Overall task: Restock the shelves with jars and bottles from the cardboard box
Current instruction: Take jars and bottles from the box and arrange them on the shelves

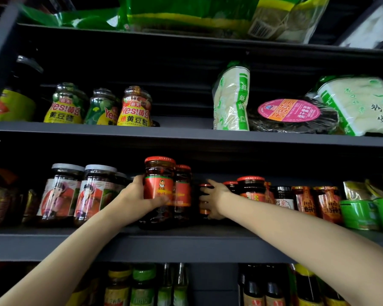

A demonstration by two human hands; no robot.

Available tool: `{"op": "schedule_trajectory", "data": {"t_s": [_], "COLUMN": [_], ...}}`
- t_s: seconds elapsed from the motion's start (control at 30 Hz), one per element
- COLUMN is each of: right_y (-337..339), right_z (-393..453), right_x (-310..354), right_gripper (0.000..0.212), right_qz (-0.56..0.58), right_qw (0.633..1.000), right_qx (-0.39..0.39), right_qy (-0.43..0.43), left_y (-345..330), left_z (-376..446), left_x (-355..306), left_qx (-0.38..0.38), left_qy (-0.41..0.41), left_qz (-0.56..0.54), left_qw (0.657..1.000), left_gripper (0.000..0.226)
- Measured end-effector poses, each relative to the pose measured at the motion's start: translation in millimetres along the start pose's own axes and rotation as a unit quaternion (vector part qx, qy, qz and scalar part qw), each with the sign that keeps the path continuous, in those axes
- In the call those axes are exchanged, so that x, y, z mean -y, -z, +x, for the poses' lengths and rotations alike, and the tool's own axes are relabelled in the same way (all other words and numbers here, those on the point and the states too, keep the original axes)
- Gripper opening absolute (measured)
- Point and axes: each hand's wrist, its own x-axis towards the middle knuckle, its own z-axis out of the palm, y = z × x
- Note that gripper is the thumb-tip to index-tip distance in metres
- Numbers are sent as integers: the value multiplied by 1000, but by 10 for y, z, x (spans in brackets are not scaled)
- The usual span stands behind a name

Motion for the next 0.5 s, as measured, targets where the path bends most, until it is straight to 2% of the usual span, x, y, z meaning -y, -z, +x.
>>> {"op": "schedule_trajectory", "data": {"t_s": [0.33,0.5], "right_y": [-68,14], "right_z": [4,-35], "right_x": [-16,0], "right_gripper": [58,60], "right_qz": [-98,-126], "right_qw": [994,989], "right_qx": [53,82], "right_qy": [-21,-1], "left_y": [-5,-12], "left_z": [-43,-71], "left_x": [-30,-59], "left_qx": [5,8], "left_qy": [9,4], "left_qz": [4,8], "left_qw": [1000,1000], "left_gripper": [63,61]}}
